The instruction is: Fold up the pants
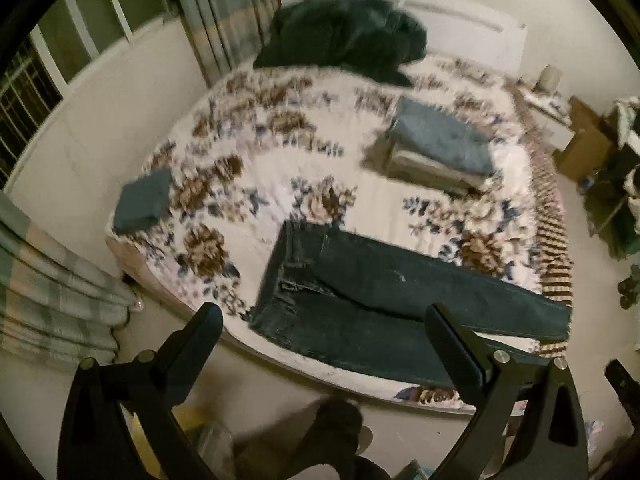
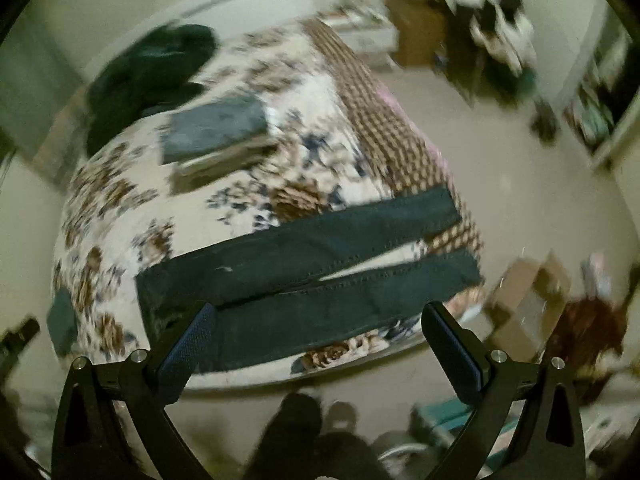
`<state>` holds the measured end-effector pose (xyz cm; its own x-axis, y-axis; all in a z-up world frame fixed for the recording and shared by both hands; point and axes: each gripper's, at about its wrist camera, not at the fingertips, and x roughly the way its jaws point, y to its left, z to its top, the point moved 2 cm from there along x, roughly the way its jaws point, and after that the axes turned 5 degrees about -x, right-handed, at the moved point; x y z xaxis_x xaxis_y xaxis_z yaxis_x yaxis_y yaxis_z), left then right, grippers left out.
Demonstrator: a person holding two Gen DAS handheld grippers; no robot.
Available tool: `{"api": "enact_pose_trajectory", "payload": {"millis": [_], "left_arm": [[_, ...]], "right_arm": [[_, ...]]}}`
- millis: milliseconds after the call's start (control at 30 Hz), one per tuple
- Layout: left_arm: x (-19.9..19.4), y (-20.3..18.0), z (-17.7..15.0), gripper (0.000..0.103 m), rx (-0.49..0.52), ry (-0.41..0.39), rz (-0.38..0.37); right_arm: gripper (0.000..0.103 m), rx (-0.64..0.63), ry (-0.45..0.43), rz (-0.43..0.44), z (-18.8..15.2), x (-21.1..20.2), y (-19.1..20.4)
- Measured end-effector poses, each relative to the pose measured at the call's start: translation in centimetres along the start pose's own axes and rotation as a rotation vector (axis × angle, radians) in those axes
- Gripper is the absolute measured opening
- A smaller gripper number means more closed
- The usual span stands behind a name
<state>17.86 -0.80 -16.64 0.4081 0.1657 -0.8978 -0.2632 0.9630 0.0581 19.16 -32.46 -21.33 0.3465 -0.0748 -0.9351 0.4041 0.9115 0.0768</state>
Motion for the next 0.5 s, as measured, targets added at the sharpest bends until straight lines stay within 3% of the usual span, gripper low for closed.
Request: {"api": "enact_pose_trajectory", "payload": {"millis": [233, 500], "left_arm": [[16.6, -3.2, 3.5, 0.103, -0.085, 0.205, 0.054], [35.3, -6.4, 6.1, 0.103, -0.152, 0.395, 0.100]], "right_arm": [[0.103, 0.209, 0.139, -0.059, 5.9, 18.1, -3.1], [0.103, 0.383, 0.303, -0.100, 9.8, 36.6, -5.2]]}}
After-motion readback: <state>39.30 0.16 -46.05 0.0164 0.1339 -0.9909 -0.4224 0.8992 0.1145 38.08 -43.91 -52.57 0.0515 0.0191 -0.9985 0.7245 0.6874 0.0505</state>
